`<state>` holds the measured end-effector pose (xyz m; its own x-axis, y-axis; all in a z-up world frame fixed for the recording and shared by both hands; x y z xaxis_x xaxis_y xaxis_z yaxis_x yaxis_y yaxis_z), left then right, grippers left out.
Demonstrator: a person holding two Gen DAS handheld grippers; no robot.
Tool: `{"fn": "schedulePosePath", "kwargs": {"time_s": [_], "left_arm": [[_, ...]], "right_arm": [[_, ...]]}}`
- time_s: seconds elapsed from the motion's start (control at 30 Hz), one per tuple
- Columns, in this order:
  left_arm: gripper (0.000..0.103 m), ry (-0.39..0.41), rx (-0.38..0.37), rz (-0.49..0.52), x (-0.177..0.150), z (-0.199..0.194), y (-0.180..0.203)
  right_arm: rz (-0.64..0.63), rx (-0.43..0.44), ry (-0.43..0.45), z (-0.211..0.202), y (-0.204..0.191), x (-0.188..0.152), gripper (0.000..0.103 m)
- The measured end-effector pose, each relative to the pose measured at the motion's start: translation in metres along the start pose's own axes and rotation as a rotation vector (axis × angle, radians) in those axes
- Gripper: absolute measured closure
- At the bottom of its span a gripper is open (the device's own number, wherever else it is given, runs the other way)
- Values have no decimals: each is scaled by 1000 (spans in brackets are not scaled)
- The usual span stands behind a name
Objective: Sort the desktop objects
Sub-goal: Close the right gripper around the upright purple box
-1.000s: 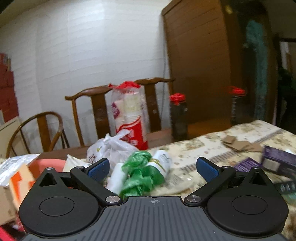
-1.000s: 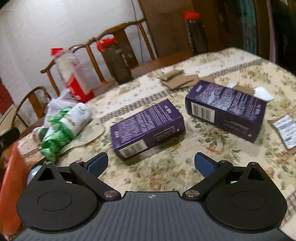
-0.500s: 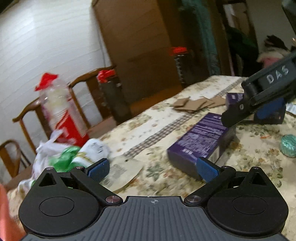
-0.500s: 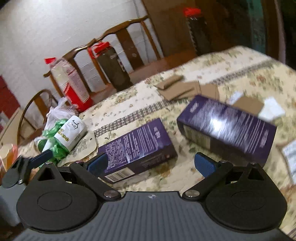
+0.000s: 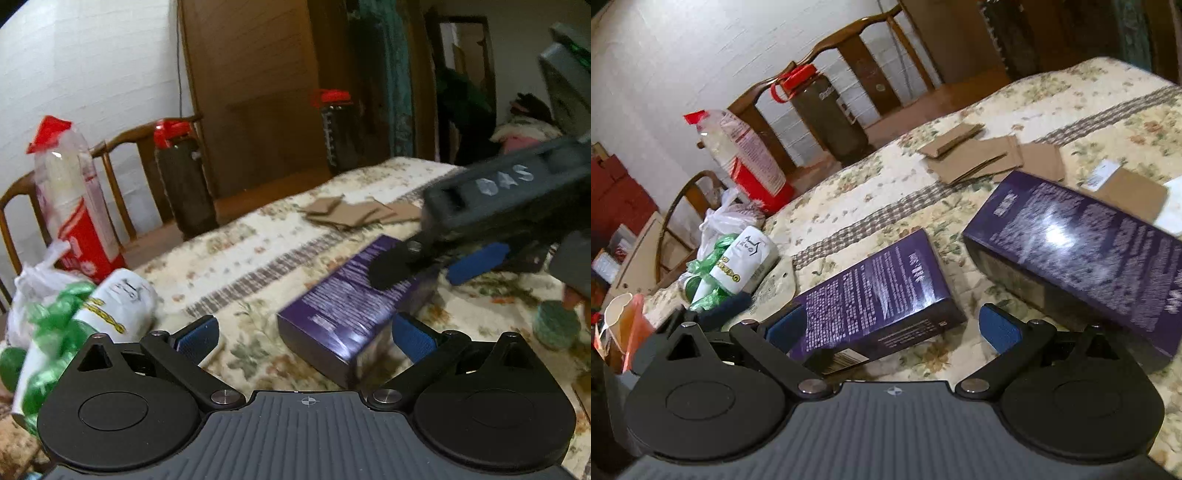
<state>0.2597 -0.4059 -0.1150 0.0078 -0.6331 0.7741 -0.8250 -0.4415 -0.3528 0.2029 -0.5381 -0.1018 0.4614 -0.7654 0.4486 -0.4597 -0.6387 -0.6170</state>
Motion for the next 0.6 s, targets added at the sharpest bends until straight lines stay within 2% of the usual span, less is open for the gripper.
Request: {"fn": "schedulePosePath", "kwargs": {"time_s": [0.2,0.33,0.43,0.5,0.53,0.6], "left_arm": [[0,-82,23,71,-3,29,18],[0,-80,58,88,0,39,13],[10,-77,32,59,1,46,11],[27,-73,10,27,2,49,9],[27,-71,5,12,2,49,7],[29,-69,19,7,1,49,5]], "right_arm": [[-26,-2,12,16,-3,0,3],[-38,25,10,24,-6,5,2],[-44,44,31,26,-6,7,1],[-82,28,48,28,-8,5,5],[-108,3,71,28,-9,3,14],[-128,1,98,26,-10,1,18]]}}
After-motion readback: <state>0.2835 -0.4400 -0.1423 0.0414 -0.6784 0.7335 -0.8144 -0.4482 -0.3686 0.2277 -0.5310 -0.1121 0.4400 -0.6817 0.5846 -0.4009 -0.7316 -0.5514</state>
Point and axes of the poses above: each gripper's, at about its wrist camera, not at the fingertips, and z roughly the way its jaws point, y to its right, x to its top, the point moved 8 cm from there along z, roughly the way its jaws point, and after that the axes turned 14 degrees about z, right-handed, at the moved point
